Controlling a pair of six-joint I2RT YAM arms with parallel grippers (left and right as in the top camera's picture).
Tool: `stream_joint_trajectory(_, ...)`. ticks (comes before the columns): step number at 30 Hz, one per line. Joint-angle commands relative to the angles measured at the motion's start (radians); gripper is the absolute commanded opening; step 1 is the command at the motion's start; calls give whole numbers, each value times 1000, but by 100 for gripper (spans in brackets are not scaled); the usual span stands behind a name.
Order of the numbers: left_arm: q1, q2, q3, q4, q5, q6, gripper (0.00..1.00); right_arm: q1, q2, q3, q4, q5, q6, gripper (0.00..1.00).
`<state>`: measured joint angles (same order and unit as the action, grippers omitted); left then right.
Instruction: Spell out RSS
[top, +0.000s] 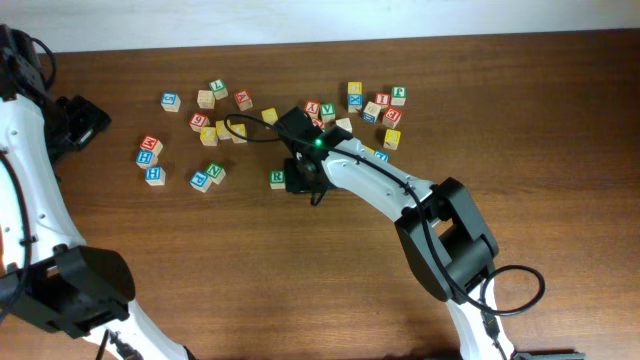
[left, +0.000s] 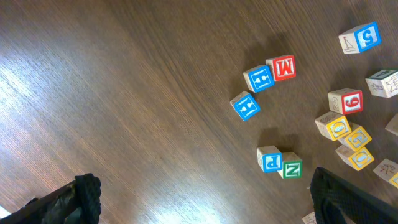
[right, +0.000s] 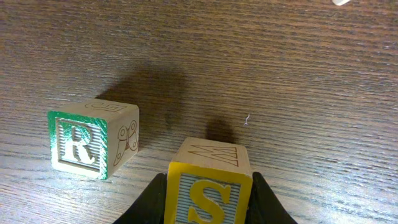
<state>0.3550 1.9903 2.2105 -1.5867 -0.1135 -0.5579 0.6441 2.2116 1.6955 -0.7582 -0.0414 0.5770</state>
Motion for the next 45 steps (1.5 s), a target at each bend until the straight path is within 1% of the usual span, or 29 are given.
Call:
stream_joint_trajectory(1, 8, -13, 8, -2, -15, 5, 99, 4, 14, -13, -3, 20, 8, 23)
stream_joint_trajectory(8, 8, -13, 8, -2, -15, 5, 99, 4, 13, -13, -5, 20, 8, 24)
stream_joint_trajectory(11, 8, -13, 8, -2, -15, 5, 99, 4, 13, -13, -5, 24, 8, 31)
stream_joint_trajectory(12, 8, -13, 8, -2, -15, 5, 99, 4, 14, -13, -5, 27, 8, 33)
stream_joint_trajectory(14, 8, -13, 8, -2, -15, 5, 99, 3, 13, -12, -4, 28, 8, 41)
stream_joint_trajectory(18, 8, -13, 8, -2, -15, 5, 99, 3, 13, -6, -8, 35, 8, 45)
stream_joint_trajectory(23, 8, -13, 8, -1, -15, 5, 99, -12, 12, 77, -83, 35, 7, 45)
stream_joint_trajectory(26, 8, -13, 8, -1, -15, 5, 99, -51, 11, 181, -188, 34, -2, 45)
stream_joint_trajectory(28, 8, -13, 8, -2, -15, 5, 99, -74, 11, 229, -237, 24, -42, 45)
stream_joint_trajectory(31, 8, -13, 8, -2, -15, 5, 99, -109, 11, 286, -311, 15, -50, 45)
stream_joint_trajectory(36, 8, -13, 8, -2, -15, 5, 99, -155, 11, 290, -328, -42, -50, 45)
stream_joint_trajectory(39, 8, -13, 8, -2, -15, 5, 99, -155, 11, 290, -251, -80, -50, 46)
stream_joint_trajectory(42, 8, -13, 8, -2, -15, 5, 99, -153, 11, 290, -166, -109, -49, 51)
stream_joint_trajectory(43, 8, -13, 8, -2, -15, 5, 99, -152, 11, 290, -148, -105, -48, 60)
stream_joint_trajectory(44, 8, -13, 8, -2, -15, 5, 99, -152, 11, 290, -134, -106, -48, 72)
stream_joint_trajectory(45, 8, -13, 8, -1, -15, 5, 99, -154, 11, 291, -118, -106, -47, 74)
